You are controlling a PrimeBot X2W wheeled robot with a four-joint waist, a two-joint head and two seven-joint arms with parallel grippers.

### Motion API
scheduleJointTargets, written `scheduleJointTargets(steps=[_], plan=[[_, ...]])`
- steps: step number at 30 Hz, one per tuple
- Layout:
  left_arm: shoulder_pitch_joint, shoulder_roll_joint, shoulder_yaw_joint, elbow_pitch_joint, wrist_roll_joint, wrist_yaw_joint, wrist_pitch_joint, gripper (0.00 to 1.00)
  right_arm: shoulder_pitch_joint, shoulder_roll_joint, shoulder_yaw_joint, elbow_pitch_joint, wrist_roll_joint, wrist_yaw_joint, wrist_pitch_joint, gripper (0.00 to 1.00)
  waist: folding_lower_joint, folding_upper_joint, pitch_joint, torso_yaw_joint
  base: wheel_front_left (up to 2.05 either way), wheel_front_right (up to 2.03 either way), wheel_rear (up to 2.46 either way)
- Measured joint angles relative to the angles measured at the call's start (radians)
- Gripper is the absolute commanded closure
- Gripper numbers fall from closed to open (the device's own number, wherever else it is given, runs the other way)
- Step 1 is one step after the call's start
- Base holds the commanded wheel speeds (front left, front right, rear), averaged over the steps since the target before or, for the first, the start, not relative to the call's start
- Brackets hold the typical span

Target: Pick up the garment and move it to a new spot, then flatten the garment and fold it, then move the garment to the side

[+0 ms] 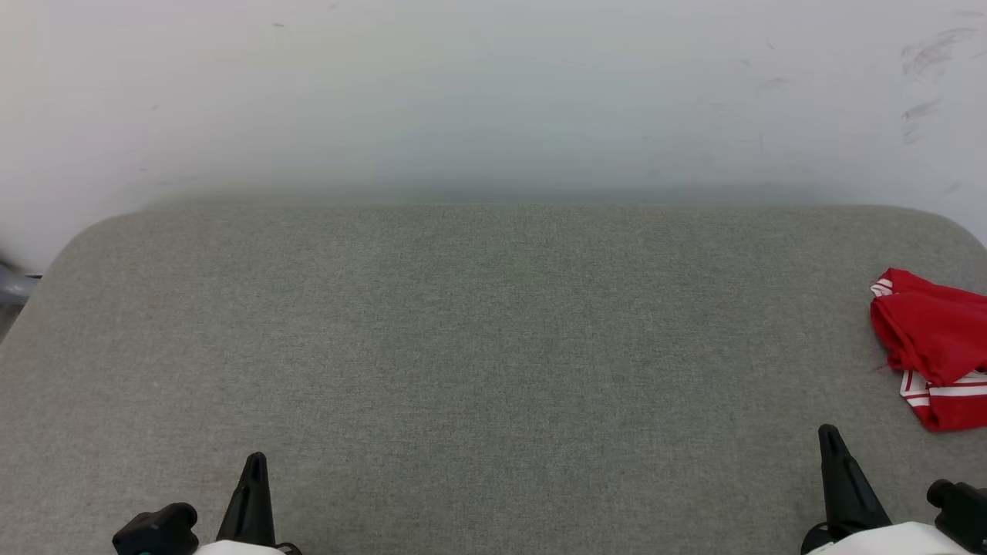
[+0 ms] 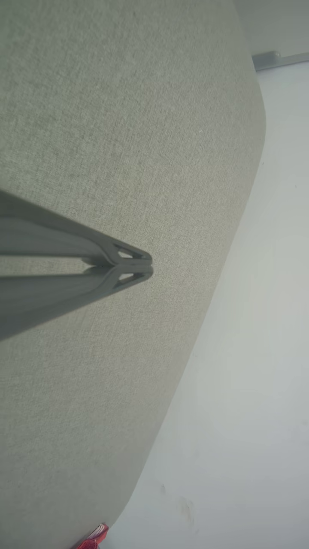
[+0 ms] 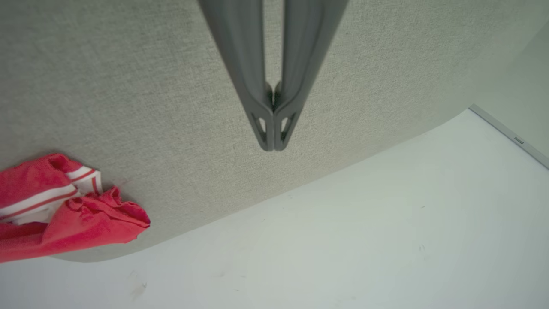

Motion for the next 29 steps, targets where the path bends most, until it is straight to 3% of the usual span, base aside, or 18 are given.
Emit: scheduleJointTargets(steps=[29], plan=[[-0.086, -0.016, 0.04, 0.053, -0.445, -0.056, 0.105, 1.0, -0.072, 0.001, -0.009, 0.027, 0.432, 0.0, 0.104, 1.0, 0.0, 0.0, 0.008, -0.005, 0.0, 0.0, 0.0]])
